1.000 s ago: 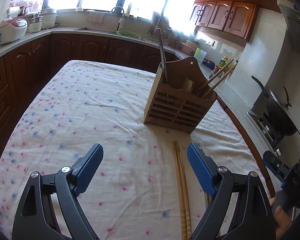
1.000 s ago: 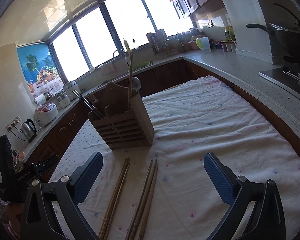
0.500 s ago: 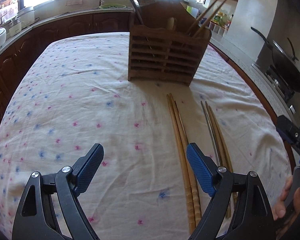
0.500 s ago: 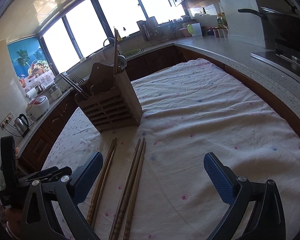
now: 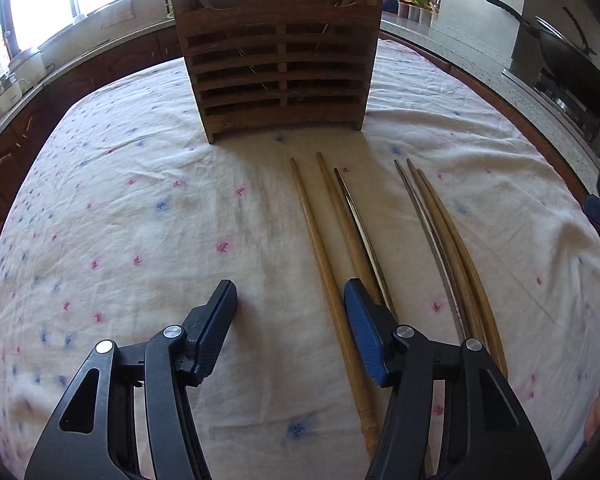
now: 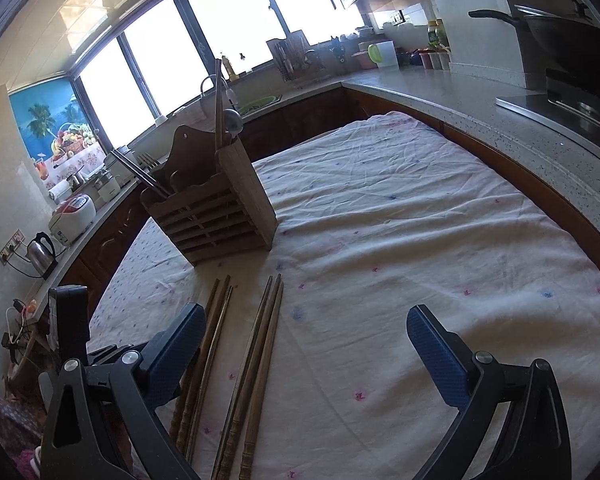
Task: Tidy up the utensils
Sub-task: 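Grasp a wooden chopstick with the left tool while the right tool grasps another wooden chopstick, then lift both wooden chopsticks and carry them over the wooden holder with both tools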
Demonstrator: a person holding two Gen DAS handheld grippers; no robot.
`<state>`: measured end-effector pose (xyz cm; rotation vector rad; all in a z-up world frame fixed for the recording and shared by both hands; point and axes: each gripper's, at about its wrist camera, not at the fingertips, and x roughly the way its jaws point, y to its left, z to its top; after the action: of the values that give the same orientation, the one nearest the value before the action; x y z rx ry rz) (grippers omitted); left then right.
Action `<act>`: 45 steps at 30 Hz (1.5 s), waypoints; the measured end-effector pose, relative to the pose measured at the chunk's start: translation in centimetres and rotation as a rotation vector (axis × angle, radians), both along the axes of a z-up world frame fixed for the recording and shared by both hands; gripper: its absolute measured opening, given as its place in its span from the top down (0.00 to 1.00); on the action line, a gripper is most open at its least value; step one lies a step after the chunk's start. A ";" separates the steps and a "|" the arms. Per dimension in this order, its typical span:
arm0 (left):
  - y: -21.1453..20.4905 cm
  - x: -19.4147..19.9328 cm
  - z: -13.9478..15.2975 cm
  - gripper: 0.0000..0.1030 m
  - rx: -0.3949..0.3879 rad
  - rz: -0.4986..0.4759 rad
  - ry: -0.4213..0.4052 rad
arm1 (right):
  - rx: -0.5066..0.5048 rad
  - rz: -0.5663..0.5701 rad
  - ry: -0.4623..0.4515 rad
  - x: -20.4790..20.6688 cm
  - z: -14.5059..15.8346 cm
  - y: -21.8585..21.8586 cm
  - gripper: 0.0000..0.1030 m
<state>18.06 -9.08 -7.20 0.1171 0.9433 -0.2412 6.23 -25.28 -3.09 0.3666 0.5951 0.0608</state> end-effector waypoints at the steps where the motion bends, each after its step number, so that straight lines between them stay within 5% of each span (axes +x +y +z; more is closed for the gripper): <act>1: 0.4 -0.2 0.1 0.55 -0.005 0.004 0.001 | 0.000 0.007 0.003 0.2 -0.1 0.2 0.02; 5: 2.8 -1.7 0.3 0.75 -0.016 0.027 0.020 | -0.032 0.046 0.025 1.0 -0.6 1.5 0.15; 9: 4.9 -2.1 0.8 0.76 -0.093 0.053 0.063 | -0.058 0.096 0.092 2.9 -1.9 2.7 0.46; 18: 6.1 1.3 1.5 0.76 -0.118 0.109 0.050 | -0.143 0.158 0.220 7.5 -4.3 4.9 0.81; 32: 4.0 5.7 0.1 0.76 -0.076 0.097 0.049 | -0.255 0.168 0.227 11.3 -5.1 6.2 0.83; 36: 3.8 5.6 -0.1 0.92 -0.044 0.096 0.021 | -0.280 0.169 0.222 11.4 -5.1 6.6 0.85; 45: 6.7 3.8 1.2 0.96 -0.195 0.110 0.043 | -0.122 0.179 0.186 9.3 -3.8 5.0 0.95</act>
<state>21.87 -2.36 -6.04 -0.1191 0.9605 -0.2334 15.58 -20.27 -6.94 0.2011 0.8112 0.1632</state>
